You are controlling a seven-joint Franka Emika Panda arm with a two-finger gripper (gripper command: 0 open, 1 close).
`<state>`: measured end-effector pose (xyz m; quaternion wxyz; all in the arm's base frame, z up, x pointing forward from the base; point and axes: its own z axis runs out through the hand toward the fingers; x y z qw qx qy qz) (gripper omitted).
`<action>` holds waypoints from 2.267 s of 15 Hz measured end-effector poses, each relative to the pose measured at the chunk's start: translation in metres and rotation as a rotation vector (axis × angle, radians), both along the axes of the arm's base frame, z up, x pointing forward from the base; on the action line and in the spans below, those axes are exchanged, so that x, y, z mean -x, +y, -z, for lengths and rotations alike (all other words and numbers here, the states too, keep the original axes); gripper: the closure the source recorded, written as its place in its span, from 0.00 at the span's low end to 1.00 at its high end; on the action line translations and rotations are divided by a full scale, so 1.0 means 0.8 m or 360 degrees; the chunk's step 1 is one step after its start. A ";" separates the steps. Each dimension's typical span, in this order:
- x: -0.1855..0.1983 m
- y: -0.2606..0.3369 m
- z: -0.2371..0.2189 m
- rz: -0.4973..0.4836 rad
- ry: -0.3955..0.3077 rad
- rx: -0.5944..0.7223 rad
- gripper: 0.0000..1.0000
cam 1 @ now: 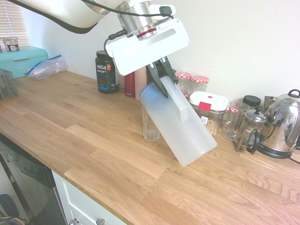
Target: Pour me some water
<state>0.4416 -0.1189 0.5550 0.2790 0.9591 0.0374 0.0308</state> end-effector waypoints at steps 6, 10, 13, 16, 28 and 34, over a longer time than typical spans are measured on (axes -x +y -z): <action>-0.013 0.002 0.005 0.0016 -0.0012 0.0006 1.00; 0.011 -0.048 -0.020 0.0126 -0.0209 -0.0258 1.00; 0.076 -0.110 -0.048 0.0272 -0.0358 -0.0504 1.00; 0.137 -0.150 -0.048 0.0477 -0.0494 -0.0688 1.00; 0.197 -0.076 0.011 0.1030 -0.1174 -0.1105 1.00; 0.224 -0.080 -0.010 0.1166 -0.1622 -0.1085 1.00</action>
